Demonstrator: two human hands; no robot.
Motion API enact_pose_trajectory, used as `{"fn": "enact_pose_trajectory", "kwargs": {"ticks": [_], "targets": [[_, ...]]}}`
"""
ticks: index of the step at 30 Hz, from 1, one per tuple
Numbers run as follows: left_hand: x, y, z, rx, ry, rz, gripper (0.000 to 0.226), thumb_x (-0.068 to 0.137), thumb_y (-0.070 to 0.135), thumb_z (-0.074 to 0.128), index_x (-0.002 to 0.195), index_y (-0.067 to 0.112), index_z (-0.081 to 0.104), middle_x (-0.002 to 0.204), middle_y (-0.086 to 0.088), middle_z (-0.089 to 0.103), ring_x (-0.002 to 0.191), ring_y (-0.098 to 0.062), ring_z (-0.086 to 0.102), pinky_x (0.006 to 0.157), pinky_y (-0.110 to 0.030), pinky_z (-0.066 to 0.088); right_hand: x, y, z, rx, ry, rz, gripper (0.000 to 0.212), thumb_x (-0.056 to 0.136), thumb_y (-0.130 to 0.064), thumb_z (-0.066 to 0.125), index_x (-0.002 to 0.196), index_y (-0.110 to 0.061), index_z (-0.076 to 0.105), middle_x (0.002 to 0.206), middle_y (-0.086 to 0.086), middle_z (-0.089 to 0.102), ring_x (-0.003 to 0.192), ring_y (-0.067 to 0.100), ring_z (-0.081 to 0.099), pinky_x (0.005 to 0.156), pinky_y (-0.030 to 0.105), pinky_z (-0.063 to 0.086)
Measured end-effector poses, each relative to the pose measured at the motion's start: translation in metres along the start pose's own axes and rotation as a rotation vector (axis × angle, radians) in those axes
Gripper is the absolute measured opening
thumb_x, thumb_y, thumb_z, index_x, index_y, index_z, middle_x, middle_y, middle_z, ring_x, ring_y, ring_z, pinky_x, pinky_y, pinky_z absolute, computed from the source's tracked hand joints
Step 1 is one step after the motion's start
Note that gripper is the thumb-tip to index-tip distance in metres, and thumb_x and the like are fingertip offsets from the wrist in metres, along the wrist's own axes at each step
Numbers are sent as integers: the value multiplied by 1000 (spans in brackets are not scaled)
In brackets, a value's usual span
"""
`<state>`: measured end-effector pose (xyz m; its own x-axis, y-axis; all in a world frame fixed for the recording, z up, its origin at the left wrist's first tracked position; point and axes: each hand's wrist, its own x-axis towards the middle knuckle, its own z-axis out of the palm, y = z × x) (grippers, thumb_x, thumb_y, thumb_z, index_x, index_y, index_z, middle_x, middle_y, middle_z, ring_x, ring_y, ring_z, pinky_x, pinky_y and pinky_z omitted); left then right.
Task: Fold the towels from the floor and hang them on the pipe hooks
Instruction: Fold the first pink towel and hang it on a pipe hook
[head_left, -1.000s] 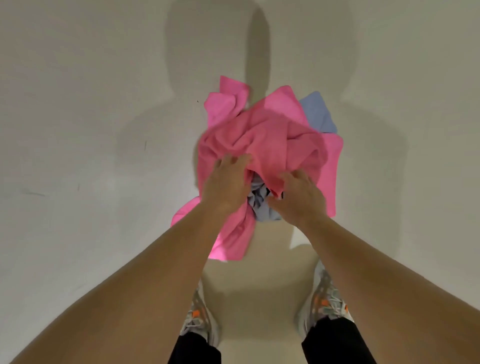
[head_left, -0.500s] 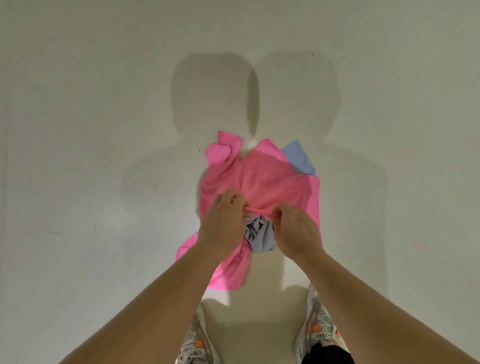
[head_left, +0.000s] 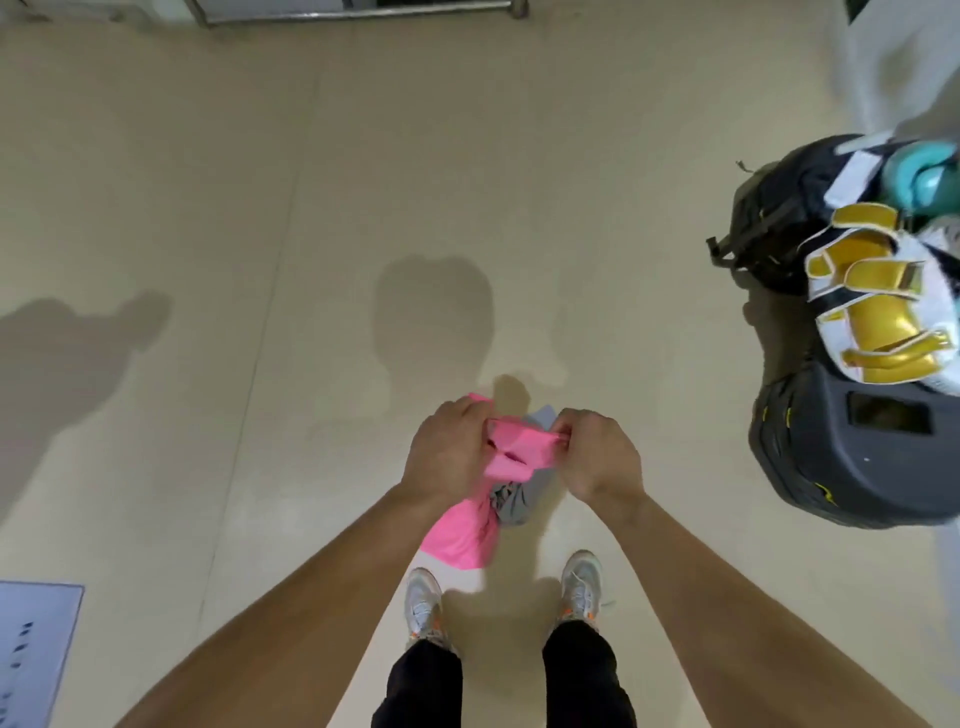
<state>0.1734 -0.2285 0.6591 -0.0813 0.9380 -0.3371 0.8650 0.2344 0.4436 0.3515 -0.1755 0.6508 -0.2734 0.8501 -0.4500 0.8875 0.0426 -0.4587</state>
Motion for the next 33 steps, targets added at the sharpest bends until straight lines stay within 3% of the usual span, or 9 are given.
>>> {"fn": "enact_pose_trajectory", "kwargs": {"ticks": [3,6,11,14,17,20,27,31,33], "targets": [[-49,41,-68,-95,-44,-17,59,72,57,37,97,10,62,97,-1,58,94,-21,53,78,-36,44,-60,-21,-49,-14,61,-3,21,85,-10,50,92,-21,67,93,6,69,90,32,64,67,32,50],[-86,52,-102,-97,42,27,32,90,37,40,95,16,62,96,1,57,98,-24,55,77,-36,45,-111,-27,-84,1,121,33,18,85,-10,50,87,-20,64,86,5,66,83,33,62,63,32,48],[-107,48,-136,-113,199,-15,23,98,18,44,98,18,67,103,-2,56,101,-23,56,85,-36,47,-158,-18,-133,42,120,14,23,80,-3,51,75,-24,58,69,-6,59,67,25,56,52,27,37],[-107,49,-150,-148,264,-37,21,97,14,50,101,17,70,108,-3,51,102,-22,56,91,-35,47,-169,-4,-165,85,127,-40,27,75,1,52,80,-19,70,77,-1,71,75,22,62,62,29,43],[-105,58,-160,-184,276,-14,21,97,13,51,101,16,72,107,-4,50,98,-22,57,90,-30,45,-178,8,-190,93,164,-61,34,75,5,51,87,-16,74,86,0,73,83,18,64,71,28,44],[-104,70,-167,-193,288,44,21,96,10,52,98,14,73,102,-8,60,97,-24,58,83,-26,39,-186,17,-202,145,206,-25,34,78,5,50,87,-19,73,90,-1,73,89,20,66,77,32,50],[-115,126,-158,-338,147,229,14,92,13,61,90,19,74,82,8,70,79,-10,61,68,-9,39,-191,-28,-193,360,213,-114,19,97,-17,51,100,-25,67,85,-5,70,78,13,62,62,12,40],[-112,145,-153,-537,111,224,7,84,18,75,80,23,72,70,3,69,65,-7,60,69,-28,49,-188,-57,-189,331,216,-236,35,94,-31,62,128,-27,62,71,-14,62,77,11,59,73,22,42],[-110,148,-155,-553,105,250,13,83,20,77,77,30,71,64,9,66,61,-6,58,67,-29,49,-185,-62,-191,273,168,-275,29,93,-32,62,122,-27,67,74,-11,68,78,11,62,76,27,47]]}}
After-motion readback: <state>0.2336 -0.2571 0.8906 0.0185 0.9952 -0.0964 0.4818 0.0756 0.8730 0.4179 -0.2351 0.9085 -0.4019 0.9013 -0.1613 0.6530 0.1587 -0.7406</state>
